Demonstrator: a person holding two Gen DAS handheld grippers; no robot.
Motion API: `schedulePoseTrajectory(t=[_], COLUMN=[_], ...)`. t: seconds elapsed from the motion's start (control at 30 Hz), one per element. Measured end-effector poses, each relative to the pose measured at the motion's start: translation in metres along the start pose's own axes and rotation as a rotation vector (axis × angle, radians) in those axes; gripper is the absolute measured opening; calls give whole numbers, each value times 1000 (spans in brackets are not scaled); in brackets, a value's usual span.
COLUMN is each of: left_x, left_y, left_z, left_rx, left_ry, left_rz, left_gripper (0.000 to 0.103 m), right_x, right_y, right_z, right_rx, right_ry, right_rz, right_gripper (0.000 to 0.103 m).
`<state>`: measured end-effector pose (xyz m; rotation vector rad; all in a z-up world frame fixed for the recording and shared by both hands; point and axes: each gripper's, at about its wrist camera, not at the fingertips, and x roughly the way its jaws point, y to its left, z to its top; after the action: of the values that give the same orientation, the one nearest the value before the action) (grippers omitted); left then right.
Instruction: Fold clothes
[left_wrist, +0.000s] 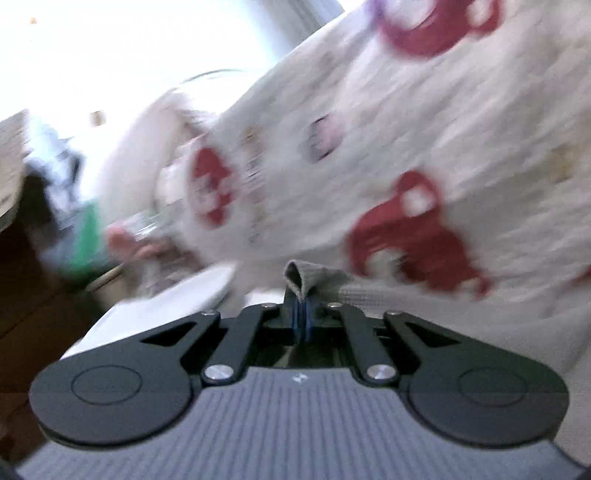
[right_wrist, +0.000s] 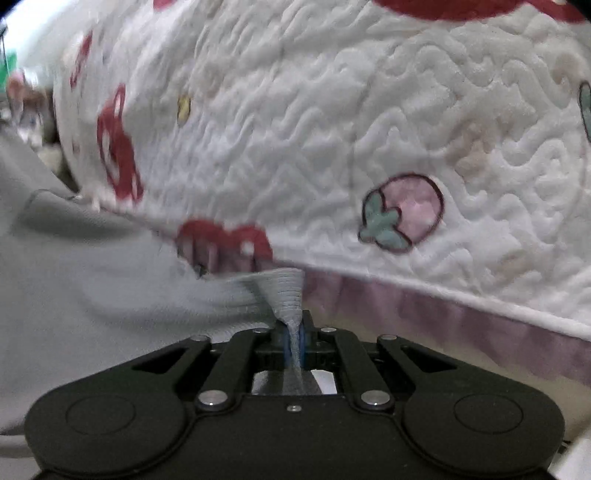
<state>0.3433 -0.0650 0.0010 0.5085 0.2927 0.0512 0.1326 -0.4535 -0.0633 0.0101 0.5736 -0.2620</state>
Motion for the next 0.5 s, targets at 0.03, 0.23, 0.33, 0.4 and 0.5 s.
schedulePoseTrajectory(t=[0.03,0.23,0.33,0.4,0.5], left_x=[12,0,-47,-83,-132], left_y=[-8,-46,-53,-57,-65], left_z=[-13,-99,-129,-137,-135], left_rx=[9,18,-13,-26,-43], left_ry=[66,311,411,433,404], left_rz=[26,-184,-410,-532,-683], left_gripper=[37,53,53,53,53], right_x=[8,21,-7,-28,-55], right_y=[-3,-36,-56,-77,-114], right_z=[-6,-44,-60,-77,-108], right_rx=[12,75,27,89,263], right_ry=[-6,340,399,425,479], right_rz=[-6,1,92,140,231], right_gripper=[22,31,48,50,50])
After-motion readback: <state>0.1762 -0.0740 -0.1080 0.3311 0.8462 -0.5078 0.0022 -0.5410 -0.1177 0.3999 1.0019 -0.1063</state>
